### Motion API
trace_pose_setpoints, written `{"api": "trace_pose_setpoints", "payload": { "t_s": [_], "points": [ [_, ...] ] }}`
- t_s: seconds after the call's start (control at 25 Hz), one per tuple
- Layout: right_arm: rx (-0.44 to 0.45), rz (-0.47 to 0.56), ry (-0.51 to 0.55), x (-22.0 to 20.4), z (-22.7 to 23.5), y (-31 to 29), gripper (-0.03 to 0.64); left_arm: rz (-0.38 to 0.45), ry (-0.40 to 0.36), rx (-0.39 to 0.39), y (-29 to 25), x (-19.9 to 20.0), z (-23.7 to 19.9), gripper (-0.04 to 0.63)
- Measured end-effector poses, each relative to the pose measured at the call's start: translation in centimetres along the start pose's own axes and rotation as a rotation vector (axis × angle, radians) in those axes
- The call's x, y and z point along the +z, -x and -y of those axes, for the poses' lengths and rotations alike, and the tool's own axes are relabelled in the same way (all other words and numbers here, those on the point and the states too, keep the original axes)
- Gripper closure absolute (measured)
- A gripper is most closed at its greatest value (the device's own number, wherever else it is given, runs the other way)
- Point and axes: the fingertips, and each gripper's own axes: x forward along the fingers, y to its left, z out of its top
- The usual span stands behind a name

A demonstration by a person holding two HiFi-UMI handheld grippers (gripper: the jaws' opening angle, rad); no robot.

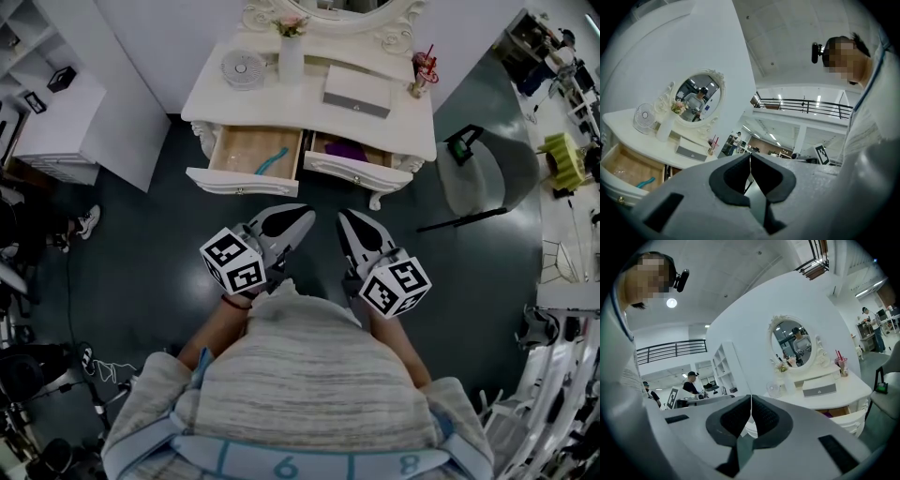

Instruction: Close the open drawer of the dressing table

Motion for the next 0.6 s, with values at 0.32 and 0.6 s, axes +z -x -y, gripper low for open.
{"api": "trace_pose_setpoints", "payload": {
  "t_s": [0.32,0.6],
  "points": [
    [-0.036,-0.046,-0.010,-2.0,0.9,-1.8,0.606,-0.024,0.024,-0.026,-0.5,-0.6,-2.4,0.578],
    [-0.076,-0.105,0.002,-3.8,4.4,-2.2,0.606,-0.072,0.026,-0.023,-2.3,-3.2,-4.1,0.578]
  ]
}}
